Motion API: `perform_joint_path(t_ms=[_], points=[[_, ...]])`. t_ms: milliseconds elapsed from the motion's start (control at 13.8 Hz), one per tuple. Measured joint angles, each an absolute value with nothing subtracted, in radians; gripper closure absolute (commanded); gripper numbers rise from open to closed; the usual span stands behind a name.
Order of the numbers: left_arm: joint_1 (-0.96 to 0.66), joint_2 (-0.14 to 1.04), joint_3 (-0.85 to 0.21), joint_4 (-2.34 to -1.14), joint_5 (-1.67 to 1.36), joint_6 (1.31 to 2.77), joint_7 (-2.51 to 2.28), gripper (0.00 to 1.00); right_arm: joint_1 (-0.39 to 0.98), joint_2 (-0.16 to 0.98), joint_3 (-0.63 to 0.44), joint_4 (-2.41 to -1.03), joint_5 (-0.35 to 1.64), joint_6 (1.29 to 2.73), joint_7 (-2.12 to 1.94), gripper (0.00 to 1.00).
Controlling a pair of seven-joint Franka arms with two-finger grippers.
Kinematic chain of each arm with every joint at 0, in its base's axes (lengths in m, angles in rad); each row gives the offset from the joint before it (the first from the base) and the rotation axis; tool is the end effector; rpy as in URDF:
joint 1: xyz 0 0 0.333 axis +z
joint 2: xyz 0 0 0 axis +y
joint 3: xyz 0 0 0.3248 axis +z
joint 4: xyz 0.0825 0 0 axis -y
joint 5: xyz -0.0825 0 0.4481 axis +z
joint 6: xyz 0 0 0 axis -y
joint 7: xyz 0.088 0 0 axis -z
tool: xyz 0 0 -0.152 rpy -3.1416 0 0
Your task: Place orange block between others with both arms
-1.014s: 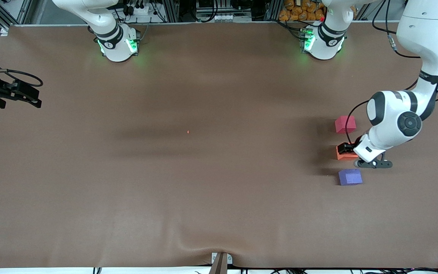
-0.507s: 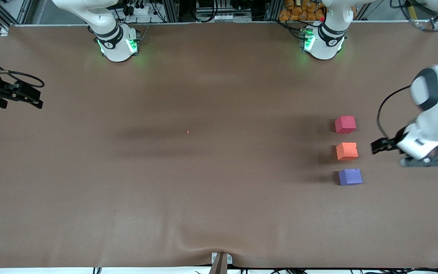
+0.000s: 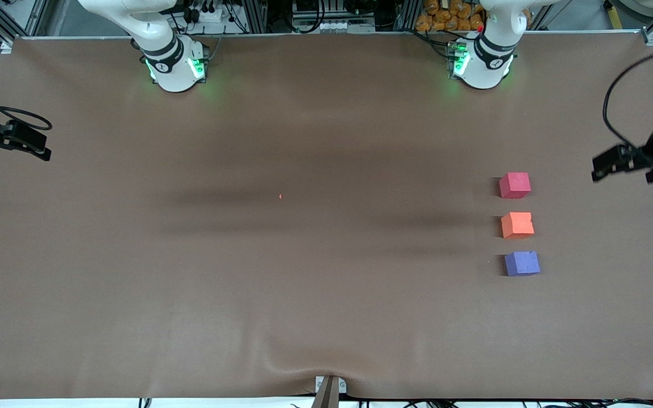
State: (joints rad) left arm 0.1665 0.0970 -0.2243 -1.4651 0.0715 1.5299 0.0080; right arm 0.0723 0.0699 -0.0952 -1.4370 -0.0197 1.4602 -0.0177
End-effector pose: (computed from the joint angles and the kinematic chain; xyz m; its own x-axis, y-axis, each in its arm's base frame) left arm 0.6433 -0.0201 0.5816 0.9976 -0.0624 -0.0301 -0.0639 -0.9967 -0.0497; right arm 0.6274 -0.0156 0.6065 0.9989 -0.0074 -0.0468 -0.0062 -0.9997 0.0255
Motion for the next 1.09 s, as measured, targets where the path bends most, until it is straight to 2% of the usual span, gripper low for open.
perform_joint_path(t_ms=[290,435,580,797,1087], points=[[0.143,0.032,-0.211,-1.473,0.004,1.474,0.008,0.00,0.059,0.070,-0.095,-1.437,0.006,1.458,-0.025,0.00],[0.043,0.007,-0.120,-1.511,-0.017,1.471,0.005,0.00,0.038,0.070,-0.096,-1.438,0.030,1.455,-0.031,0.00],[-0.008,-0.036,-0.076,-1.567,-0.023,1.471,0.000,0.00,0.033,0.070,-0.095,-1.439,0.035,1.452,-0.034,0.00],[-0.012,-0.094,-0.064,-1.614,-0.023,1.471,0.000,0.00,0.033,0.070,-0.093,-1.439,0.036,1.451,-0.034,0.00],[-0.011,-0.099,-0.055,-1.625,-0.023,1.472,0.000,0.00,0.031,0.070,-0.095,-1.439,0.026,1.447,-0.034,0.00]])
